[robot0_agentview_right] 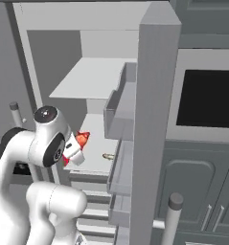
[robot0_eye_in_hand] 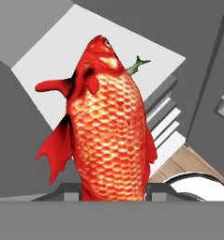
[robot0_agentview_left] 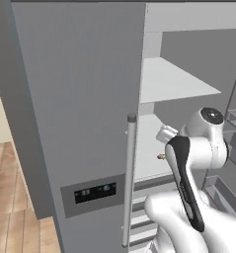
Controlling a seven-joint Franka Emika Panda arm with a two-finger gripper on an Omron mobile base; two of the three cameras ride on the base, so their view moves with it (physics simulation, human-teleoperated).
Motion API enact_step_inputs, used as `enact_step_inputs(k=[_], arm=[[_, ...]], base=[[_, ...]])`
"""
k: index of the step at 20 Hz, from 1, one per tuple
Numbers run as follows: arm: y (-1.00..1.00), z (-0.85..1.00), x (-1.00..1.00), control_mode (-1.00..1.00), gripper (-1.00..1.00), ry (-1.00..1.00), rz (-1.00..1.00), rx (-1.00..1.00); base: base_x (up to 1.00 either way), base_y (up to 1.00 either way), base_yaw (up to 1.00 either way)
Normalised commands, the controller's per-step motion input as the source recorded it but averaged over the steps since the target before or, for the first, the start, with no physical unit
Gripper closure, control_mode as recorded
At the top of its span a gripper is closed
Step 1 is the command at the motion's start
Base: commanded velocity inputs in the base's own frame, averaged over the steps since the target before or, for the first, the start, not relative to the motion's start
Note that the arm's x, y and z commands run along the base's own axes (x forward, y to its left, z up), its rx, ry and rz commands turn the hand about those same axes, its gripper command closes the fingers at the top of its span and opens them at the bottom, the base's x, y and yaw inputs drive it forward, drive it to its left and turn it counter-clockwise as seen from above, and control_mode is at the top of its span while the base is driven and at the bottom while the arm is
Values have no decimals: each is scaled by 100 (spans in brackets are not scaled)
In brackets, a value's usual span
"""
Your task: Place the fish on the counter behind the older fish on the same shelf of the fridge to maintain FIFO order. Close the fridge door when finished.
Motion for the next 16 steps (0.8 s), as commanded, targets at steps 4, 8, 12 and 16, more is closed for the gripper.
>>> enact_step_inputs(k=[4, 8, 12, 16], arm=[[-36, -73, 49, -100, 100, -15, 14, 0], [-36, -28, 61, -100, 100, -6, 15, 2], [-11, -23, 69, -100, 100, -4, 17, 0], [0, -13, 62, -100, 100, 0, 16, 0]], base=[[0, 0, 0], [0, 0, 0], [0, 0, 0], [0, 0, 0]])
